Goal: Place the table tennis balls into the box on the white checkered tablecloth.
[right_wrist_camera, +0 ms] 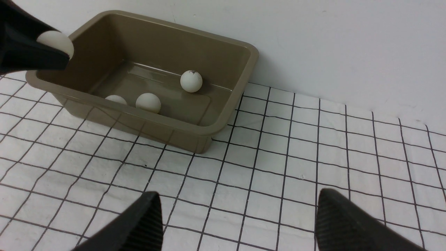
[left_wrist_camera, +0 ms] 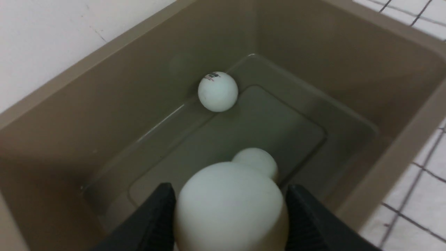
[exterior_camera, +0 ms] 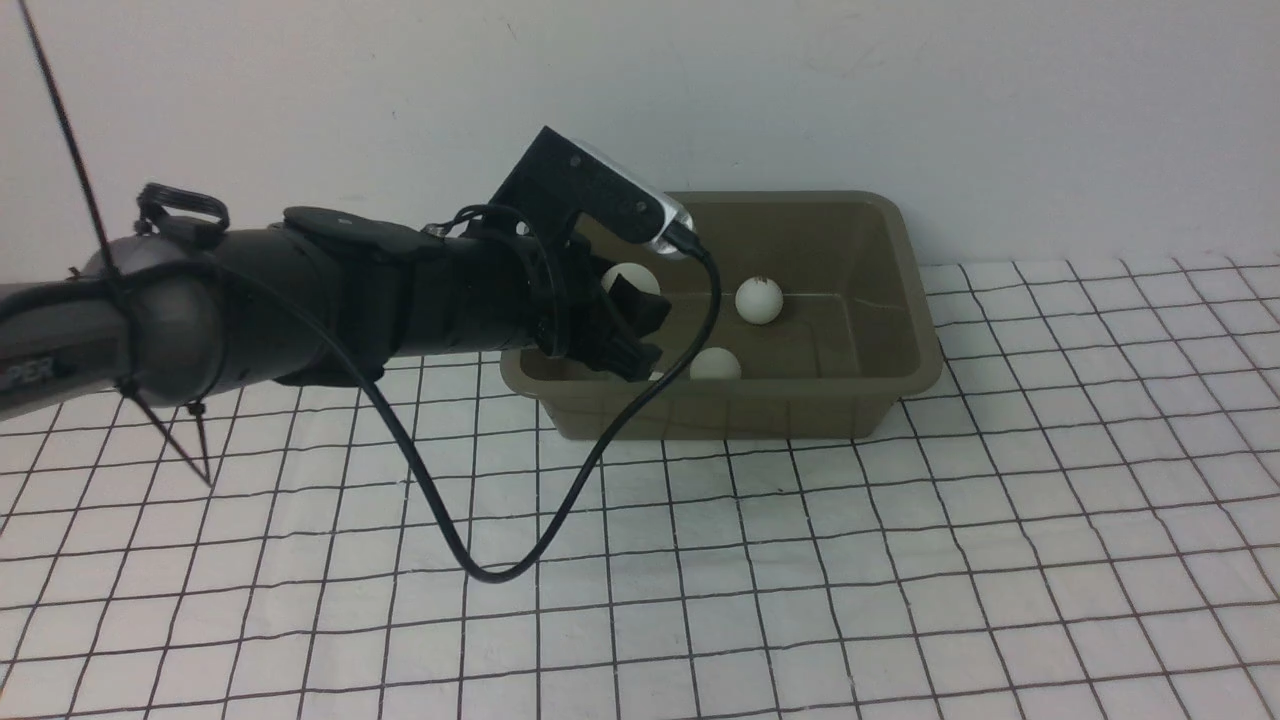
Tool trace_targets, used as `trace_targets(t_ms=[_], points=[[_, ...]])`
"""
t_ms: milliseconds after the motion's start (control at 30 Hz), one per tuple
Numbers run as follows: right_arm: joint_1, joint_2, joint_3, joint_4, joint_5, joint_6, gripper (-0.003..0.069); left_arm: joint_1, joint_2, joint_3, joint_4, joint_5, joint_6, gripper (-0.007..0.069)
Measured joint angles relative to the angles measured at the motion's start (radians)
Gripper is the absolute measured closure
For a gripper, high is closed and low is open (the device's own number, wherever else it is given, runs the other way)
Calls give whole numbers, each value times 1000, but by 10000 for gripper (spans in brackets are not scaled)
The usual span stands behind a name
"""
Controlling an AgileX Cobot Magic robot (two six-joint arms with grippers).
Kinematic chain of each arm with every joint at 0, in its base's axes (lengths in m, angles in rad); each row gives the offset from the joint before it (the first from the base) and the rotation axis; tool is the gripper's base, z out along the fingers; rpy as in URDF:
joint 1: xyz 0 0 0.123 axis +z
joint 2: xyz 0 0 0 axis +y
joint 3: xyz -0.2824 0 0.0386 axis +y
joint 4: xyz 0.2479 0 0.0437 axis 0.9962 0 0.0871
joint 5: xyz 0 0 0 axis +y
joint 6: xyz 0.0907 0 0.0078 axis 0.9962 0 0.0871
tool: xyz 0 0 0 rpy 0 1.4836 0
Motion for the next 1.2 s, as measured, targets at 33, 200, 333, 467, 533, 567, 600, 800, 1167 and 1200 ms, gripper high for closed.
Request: trace_targets(t_ms=[33, 200, 333, 467, 533, 567, 600, 800, 1167, 1200], points=[[0, 0, 0, 0, 1, 0, 136, 3, 15, -11, -13, 0, 25, 271], [0, 0, 0, 0, 4, 0, 151, 11, 110, -68, -58, 0, 141, 271], [0, 0, 0, 0, 5, 0, 154, 13, 145, -81, -67, 0, 183, 270], [0, 0, 0, 0, -6, 0, 153, 14, 141, -81, -77, -9, 172, 205], [0, 0, 0, 0, -11, 0, 153, 14, 116, -81, -87, -31, 141, 162], [0, 0, 0, 0, -13, -1, 153, 14, 86, -81, -91, -38, 116, 151], [0, 0, 0, -1, -15, -1, 153, 14, 65, -81, -92, -41, 98, 145], [0, 0, 0, -7, -28, -1, 153, 14, -135, -58, -92, -44, 15, 159], [0, 0, 0, -11, -86, -1, 155, 14, -439, 190, -83, -81, -26, 178], [0, 0, 0, -11, -90, -1, 155, 14, -473, 219, -96, -83, -34, 178]])
